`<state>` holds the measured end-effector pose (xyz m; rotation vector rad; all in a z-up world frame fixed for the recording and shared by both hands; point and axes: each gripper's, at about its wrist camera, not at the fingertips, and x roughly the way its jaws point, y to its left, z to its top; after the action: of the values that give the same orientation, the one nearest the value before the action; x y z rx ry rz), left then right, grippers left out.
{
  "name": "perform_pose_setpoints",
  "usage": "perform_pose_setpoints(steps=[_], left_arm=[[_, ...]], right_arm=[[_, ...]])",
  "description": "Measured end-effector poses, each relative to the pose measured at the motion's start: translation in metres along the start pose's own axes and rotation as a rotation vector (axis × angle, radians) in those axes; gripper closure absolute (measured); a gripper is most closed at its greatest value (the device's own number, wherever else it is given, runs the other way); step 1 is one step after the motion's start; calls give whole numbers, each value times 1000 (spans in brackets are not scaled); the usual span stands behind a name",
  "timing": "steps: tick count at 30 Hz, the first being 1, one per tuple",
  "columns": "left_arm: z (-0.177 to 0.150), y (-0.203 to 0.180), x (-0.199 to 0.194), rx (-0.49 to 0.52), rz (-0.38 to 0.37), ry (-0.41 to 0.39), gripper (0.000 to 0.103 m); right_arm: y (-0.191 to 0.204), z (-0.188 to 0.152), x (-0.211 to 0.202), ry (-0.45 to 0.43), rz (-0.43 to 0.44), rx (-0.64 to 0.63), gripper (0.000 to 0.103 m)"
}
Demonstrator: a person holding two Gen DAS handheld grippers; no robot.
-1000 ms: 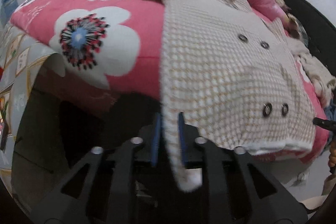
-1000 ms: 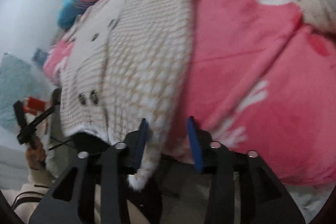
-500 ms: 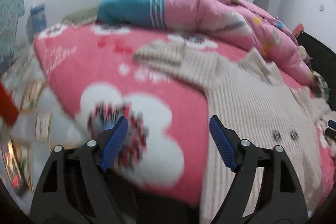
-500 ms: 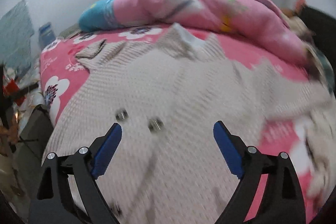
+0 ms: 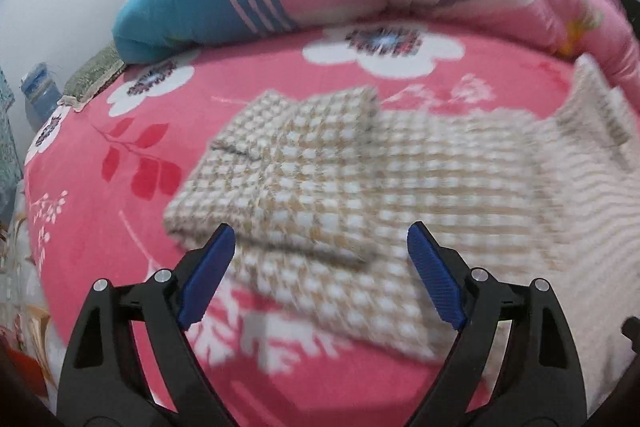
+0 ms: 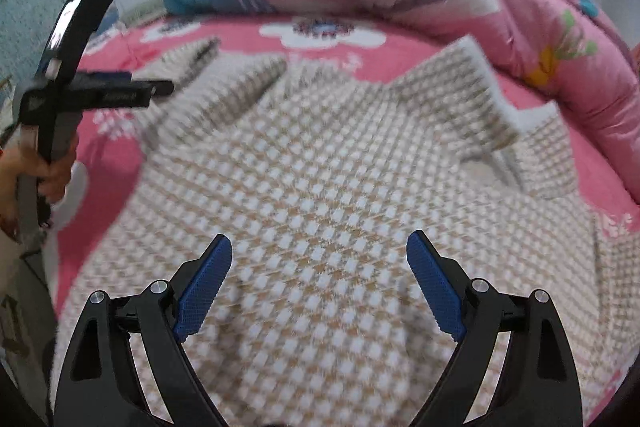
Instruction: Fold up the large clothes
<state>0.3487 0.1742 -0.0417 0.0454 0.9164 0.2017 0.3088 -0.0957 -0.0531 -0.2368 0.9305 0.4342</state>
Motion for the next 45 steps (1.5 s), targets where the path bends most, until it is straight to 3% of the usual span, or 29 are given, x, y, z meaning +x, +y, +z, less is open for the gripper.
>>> perform_pose_setpoints(steps=[2, 3, 5, 7, 9, 10, 15, 20, 27, 31, 34, 35, 36, 38, 42, 44, 45], left_arm=[[-2, 7, 16, -10, 29, 27, 27], [-3, 12, 19, -29, 8, 30, 28], [-6, 22, 21, -66, -26, 17, 38], [-4, 23, 21, -66, -20, 11, 55], [-1, 22, 20, -68, -12, 5, 81], [1, 22, 19, -68, -2, 4, 89], [19, 24, -7, -87, -4, -46, 94], [33, 16, -82, -101, -67, -151, 98], [28, -50, -198, -4, -340, -257, 99], [8, -98, -217, 40, -509, -226, 99], [-23, -135, -206, 51, -602, -170, 97], [-30, -141, -201, 49, -610, -158, 84], [-44, -151, -185, 32, -632, -114, 54], [-65, -158, -159, -8, -644, -75, 27], [-93, -163, -117, -31, -590, 30, 25], [-102, -153, -117, -58, -614, 32, 24], [-104, -143, -123, -64, -612, 5, 17]], right_arm=[[0, -4, 16, 52, 2, 3, 15], [-1, -8, 22, 77, 5, 6, 7], [-2, -14, 24, 72, 10, 2, 6], [0, -17, 23, 62, 3, -9, 6], [1, -18, 25, 71, -4, -14, 6], [2, -19, 25, 74, -6, -16, 6], [1, -23, 26, 67, 11, -24, 6], [-12, -26, 24, 52, 75, -12, 6], [-34, -42, -36, -68, 87, 63, 6], [-59, -65, -87, -138, 81, 125, 6], [-79, -88, -116, -150, 45, 149, 6], [-86, -99, -124, -144, 30, 158, 6], [-93, -109, -129, -134, 21, 168, 6], [-106, -121, -129, -102, 20, 192, 6], [-128, -141, -118, -28, 64, 276, 6], [-133, -141, -118, -31, 114, 303, 6], [-135, -138, -120, -43, 148, 314, 6]])
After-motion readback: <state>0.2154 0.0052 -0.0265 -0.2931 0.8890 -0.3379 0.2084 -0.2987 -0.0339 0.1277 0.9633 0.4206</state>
